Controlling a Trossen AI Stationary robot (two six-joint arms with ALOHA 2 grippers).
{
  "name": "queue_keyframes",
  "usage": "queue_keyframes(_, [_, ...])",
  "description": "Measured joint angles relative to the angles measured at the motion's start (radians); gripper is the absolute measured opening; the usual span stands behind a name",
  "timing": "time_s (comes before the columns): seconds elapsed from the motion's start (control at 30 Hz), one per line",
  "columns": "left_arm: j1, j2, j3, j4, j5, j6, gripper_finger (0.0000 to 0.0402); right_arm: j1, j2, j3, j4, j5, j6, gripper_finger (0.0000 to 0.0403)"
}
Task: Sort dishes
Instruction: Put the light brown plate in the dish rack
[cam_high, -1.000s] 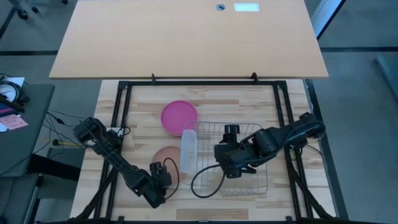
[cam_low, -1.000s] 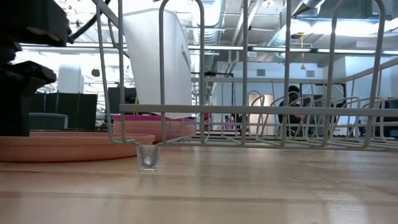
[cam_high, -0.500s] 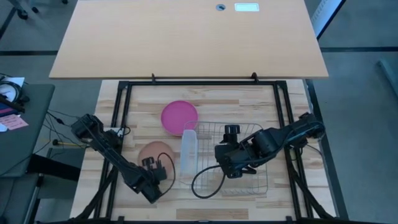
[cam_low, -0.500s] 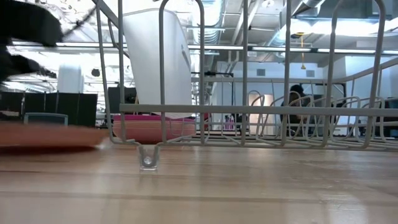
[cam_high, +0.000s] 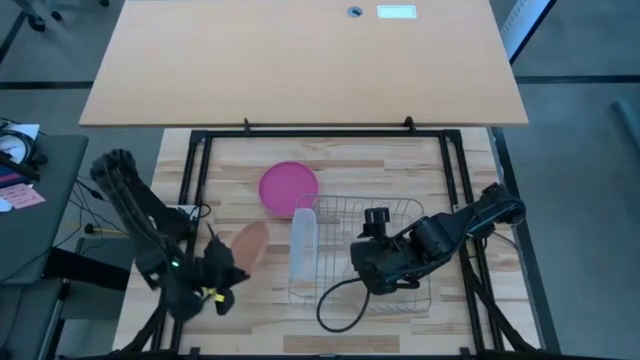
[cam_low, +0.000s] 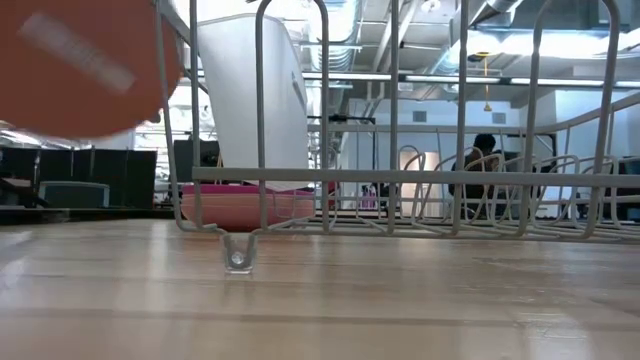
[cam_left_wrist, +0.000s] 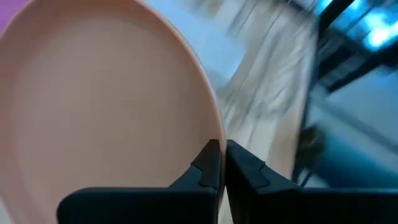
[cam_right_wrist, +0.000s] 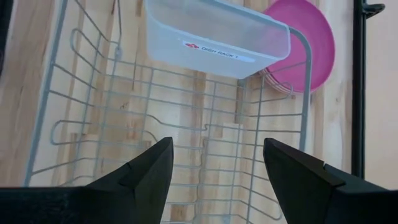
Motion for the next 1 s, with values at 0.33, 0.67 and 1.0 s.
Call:
queue_keyframes(0.33, [0.063, -0.052, 0.047, 0.640, -0.234, 0.843, 0.0001, 0.024, 0.000, 0.001, -0.054, 0.167, 0.221, 0.0256])
queue_keyframes(0.67, [0.218, 0.192, 0.046, 1.087, -0.135, 1.117, 0.0000, 0.094, -0.122, 0.001, -0.079, 0.395, 0.251, 0.0253])
queue_keyframes(1.0, [0.333, 0.335, 0.049, 1.467, 0.089, 1.219, 0.0000, 0.139, -0.306, 0.001, -0.079, 0.377, 0.177, 0.0229])
